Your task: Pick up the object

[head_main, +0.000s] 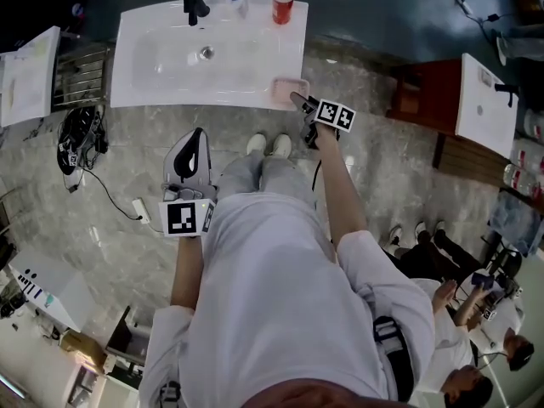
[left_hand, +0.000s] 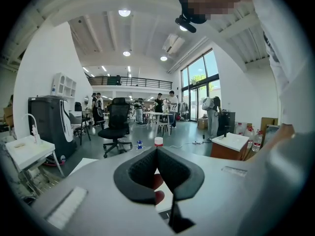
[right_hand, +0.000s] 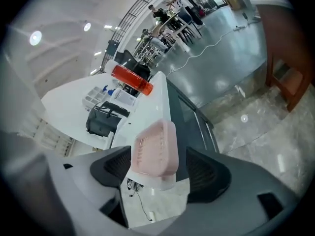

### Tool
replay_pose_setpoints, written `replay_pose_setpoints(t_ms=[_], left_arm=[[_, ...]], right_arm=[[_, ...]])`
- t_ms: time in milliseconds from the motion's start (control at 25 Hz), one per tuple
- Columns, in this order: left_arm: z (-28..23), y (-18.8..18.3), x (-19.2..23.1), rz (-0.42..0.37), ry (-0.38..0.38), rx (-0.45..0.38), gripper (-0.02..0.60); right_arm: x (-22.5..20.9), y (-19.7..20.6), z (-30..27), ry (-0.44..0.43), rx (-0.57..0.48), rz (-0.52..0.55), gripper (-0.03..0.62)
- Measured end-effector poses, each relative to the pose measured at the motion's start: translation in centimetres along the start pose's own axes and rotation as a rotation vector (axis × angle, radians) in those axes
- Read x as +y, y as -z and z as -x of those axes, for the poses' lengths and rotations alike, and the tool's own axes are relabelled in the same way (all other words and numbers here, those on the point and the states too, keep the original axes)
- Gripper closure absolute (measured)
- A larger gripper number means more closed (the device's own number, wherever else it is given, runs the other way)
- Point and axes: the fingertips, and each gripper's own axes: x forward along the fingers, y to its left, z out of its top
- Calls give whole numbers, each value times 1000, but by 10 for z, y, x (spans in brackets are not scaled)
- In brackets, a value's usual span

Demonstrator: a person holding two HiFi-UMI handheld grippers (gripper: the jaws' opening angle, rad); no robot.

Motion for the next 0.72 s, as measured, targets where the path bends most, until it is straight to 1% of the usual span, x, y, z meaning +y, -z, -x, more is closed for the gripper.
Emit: replay_pose_setpoints(t_ms=[80,160,320,360,440,640,720], left_arm=[[2,2,3,1,-13,6,581],[4,3,3,0,-22,10,581],[4,5,0,7,-23,11,581],[3,5,0,12,-22,11,581],[3,6,-1,17,-20,10,581],[0,2,-4,13,-12,1,581],[0,1,-6,14,-8,-4,581]], right_arm=[[-1,2,-4,-25,0,-40,272],[-1,4,-6,-41,-3,-55,322],[1,3,-1,-71,-26,-63,465],[1,2,0,-78,-31,-63,487],[2,2,2,-93,-34,-66,505],[6,0,12,-126,-51,-94,508],[11,-4,19,-138,-69,-84,508]])
